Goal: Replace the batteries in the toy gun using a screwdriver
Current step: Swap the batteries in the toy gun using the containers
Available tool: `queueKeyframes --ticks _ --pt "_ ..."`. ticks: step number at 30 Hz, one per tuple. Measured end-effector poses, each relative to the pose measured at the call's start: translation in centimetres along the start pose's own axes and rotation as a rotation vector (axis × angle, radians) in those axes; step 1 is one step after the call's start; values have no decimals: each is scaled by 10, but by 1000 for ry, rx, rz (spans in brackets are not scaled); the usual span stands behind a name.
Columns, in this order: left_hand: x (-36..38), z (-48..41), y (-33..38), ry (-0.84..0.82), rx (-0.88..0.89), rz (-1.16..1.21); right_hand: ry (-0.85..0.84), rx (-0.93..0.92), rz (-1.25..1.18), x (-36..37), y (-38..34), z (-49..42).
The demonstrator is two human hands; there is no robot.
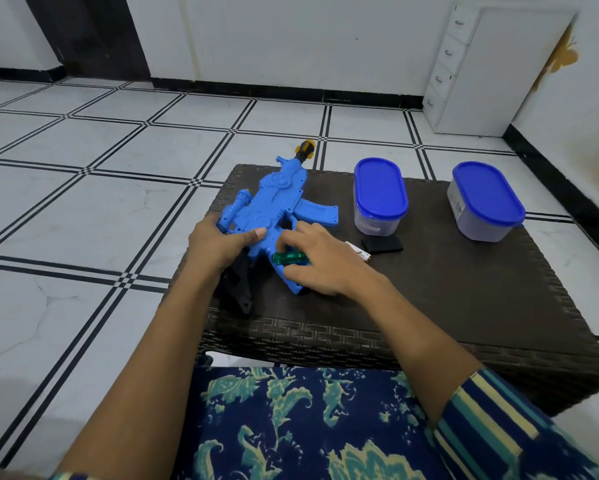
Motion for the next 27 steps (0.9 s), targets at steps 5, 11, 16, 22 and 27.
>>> queueKeyframes --ticks 5,11,16,22,27 --pt "5 2 0 9 -29 7 137 -22 -28 -8 -5 2" --pt "8 2 -10 -44 -122 49 170 26 -57 -9 0 2" --pt "4 5 -9 -15 -135 -39 108 154 -84 -22 12 4" --pt "-1 4 -5 7 -90 -308 331 310 -191 -62 42 19" --pt "-1 12 5 35 -44 -589 386 473 -125 -66 74 29"
Point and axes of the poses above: each hand's wrist, its own z-axis away from the middle knuckle, its own x-axis out of the palm, y = z × x, the point moved 7 cm from there along -z, towards the middle knuckle, and after that the axes turned 6 degrees about y, right-handed, at the moved point
